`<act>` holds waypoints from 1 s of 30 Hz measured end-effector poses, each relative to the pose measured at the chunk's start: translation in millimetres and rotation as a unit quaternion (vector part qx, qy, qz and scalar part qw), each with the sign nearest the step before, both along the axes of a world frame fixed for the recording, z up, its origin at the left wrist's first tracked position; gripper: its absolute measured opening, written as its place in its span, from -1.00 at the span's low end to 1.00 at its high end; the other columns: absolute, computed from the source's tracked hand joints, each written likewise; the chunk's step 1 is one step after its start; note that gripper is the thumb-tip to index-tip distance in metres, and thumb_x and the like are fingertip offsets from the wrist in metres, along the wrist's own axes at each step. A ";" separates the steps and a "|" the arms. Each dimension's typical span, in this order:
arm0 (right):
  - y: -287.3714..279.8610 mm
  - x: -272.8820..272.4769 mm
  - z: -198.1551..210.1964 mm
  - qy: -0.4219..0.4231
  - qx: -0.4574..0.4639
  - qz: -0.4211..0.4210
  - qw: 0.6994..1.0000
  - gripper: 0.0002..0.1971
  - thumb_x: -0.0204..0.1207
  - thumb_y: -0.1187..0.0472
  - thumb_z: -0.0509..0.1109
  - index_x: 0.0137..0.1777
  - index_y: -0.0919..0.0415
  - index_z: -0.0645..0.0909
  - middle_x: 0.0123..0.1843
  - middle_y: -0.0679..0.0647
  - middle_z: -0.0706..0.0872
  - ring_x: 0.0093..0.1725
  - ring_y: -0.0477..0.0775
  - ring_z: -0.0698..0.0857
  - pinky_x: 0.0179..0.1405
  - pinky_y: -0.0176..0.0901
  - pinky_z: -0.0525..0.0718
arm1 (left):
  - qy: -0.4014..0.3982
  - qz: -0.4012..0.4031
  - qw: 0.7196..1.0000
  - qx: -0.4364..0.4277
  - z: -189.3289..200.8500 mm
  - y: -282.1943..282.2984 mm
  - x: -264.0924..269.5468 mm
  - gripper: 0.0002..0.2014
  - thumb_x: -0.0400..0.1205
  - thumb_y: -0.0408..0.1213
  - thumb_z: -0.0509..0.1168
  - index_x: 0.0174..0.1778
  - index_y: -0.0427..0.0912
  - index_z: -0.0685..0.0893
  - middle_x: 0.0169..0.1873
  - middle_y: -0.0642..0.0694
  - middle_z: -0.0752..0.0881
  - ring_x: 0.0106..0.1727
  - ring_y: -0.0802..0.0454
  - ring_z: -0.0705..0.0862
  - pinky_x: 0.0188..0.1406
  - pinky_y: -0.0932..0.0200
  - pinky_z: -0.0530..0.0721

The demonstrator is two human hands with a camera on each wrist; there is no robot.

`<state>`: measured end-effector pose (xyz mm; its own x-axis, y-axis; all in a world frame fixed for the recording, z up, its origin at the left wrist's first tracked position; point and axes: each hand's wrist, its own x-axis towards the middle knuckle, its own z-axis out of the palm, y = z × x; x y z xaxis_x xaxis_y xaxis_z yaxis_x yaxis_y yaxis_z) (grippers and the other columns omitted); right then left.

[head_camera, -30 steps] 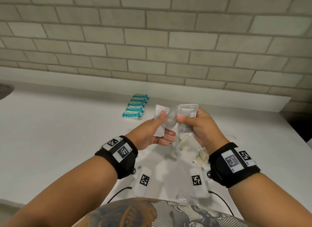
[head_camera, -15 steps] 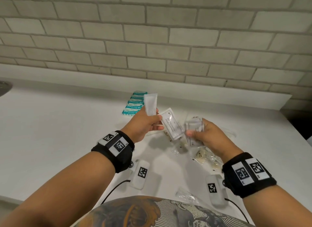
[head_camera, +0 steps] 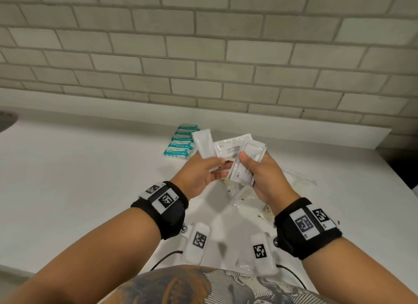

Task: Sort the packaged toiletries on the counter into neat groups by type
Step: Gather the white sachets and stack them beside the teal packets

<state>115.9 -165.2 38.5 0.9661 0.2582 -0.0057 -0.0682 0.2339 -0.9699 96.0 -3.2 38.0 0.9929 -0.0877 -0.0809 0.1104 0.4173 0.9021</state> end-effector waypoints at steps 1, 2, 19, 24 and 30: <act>1.5 2.4 3.8 0.006 0.016 -0.015 1.000 -0.50 0.47 0.22 0.45 0.40 0.31 0.50 0.26 0.31 0.72 0.24 0.36 0.71 0.19 0.29 0.69 | -0.003 -0.024 0.999 0.038 -3.4 -3.7 -2.8 -0.70 0.60 -0.48 0.29 0.25 -0.25 0.61 -0.01 -0.20 0.78 -0.08 -0.03 0.76 -0.17 0.18 0.74; 2.9 4.2 7.3 0.008 0.024 -0.024 0.999 -0.50 0.48 0.24 0.44 0.42 0.32 0.48 0.27 0.33 0.71 0.24 0.35 0.71 0.20 0.29 0.69 | -0.007 -0.046 0.996 0.071 -6.6 -6.5 -4.3 -0.66 0.56 -0.42 0.33 0.27 -0.21 0.61 0.00 -0.18 0.77 -0.07 -0.03 0.76 -0.18 0.19 0.72; -34.9 21.6 -4.2 0.022 -0.075 -0.095 0.992 -0.55 0.50 0.30 0.49 0.36 0.16 0.48 0.19 0.16 0.74 0.16 0.19 0.74 0.09 0.16 0.73 | 0.010 -0.034 0.940 0.339 -8.1 23.6 -0.4 -0.85 0.67 -0.39 0.23 0.12 -0.11 0.56 0.09 -0.08 0.73 -0.13 0.11 0.65 -0.22 0.24 0.58; -35.7 20.1 3.1 -0.004 -0.100 -0.076 0.992 -0.64 0.54 0.29 0.45 0.24 0.05 0.43 0.07 0.02 0.70 0.02 0.03 0.72 -0.07 -0.12 0.67 | 0.010 -0.016 0.940 0.341 -8.6 24.6 0.0 -0.76 0.63 -0.39 0.33 0.17 -0.11 0.52 0.02 -0.17 0.78 -0.14 -0.02 0.77 -0.22 0.15 0.72; -14.2 12.1 20.9 -0.026 -0.139 -0.037 0.989 -0.72 0.57 0.21 0.42 0.20 0.02 0.44 0.12 0.05 0.70 0.13 0.11 0.72 0.17 0.10 0.69 | 0.001 -0.004 0.956 0.293 3.1 10.0 -1.7 -0.85 0.70 -0.30 0.21 0.17 -0.10 0.50 -0.01 -0.18 0.78 -0.23 -0.03 0.81 -0.27 0.18 0.74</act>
